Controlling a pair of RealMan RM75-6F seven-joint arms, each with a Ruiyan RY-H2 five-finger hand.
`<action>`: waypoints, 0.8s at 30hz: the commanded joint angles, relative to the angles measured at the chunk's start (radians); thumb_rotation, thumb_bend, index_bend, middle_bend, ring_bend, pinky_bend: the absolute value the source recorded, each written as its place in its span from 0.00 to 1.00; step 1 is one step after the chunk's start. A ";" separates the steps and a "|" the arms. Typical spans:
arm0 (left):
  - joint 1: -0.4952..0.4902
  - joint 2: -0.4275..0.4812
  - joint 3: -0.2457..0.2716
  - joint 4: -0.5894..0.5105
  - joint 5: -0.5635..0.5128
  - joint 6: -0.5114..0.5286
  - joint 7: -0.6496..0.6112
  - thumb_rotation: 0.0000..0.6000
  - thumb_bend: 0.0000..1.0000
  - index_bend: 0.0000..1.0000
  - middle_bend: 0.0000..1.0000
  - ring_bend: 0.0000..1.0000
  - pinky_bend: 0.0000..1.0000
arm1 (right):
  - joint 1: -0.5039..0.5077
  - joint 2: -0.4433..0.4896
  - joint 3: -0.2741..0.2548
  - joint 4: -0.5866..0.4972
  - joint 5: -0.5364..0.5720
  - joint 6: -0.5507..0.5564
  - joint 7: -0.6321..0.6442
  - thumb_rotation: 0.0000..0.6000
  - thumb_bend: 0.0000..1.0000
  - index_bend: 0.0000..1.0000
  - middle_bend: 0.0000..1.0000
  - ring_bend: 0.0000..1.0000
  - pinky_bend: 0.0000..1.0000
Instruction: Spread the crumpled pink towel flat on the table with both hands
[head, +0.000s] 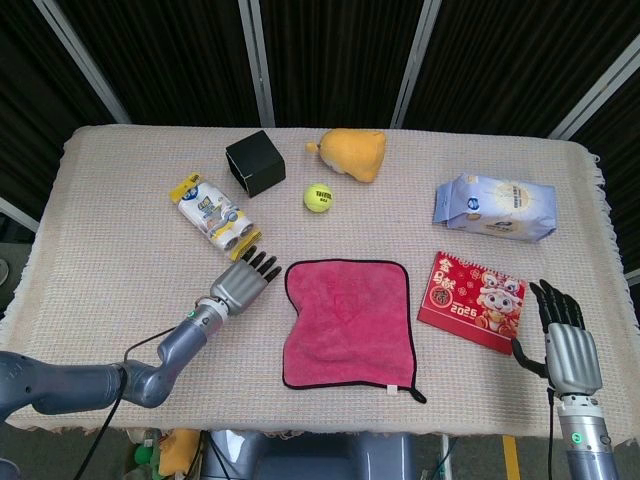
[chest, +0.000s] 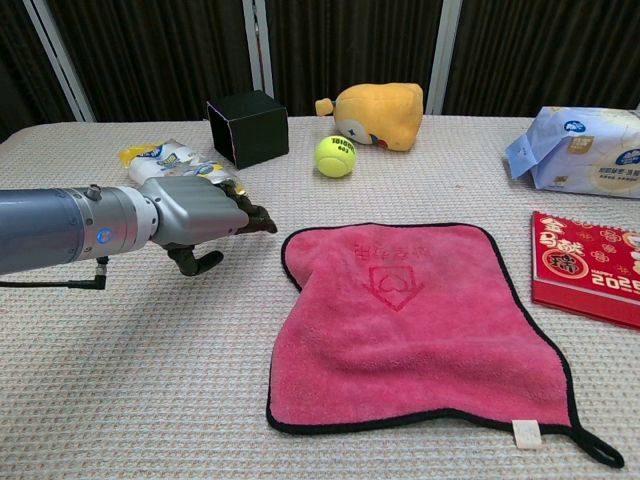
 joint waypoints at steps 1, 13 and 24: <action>0.006 -0.013 -0.015 0.008 0.042 0.013 -0.033 1.00 0.62 0.00 0.00 0.00 0.00 | 0.001 0.000 0.002 0.000 0.003 -0.002 0.002 1.00 0.39 0.00 0.00 0.00 0.00; -0.025 -0.085 -0.030 0.054 0.004 -0.010 0.007 1.00 0.62 0.00 0.00 0.00 0.00 | -0.004 0.004 0.000 0.006 -0.009 0.006 0.020 1.00 0.39 0.00 0.00 0.00 0.00; -0.030 -0.098 -0.009 0.071 -0.048 -0.017 0.039 1.00 0.62 0.00 0.00 0.00 0.00 | -0.004 0.008 -0.001 0.001 -0.012 0.004 0.021 1.00 0.39 0.00 0.00 0.00 0.00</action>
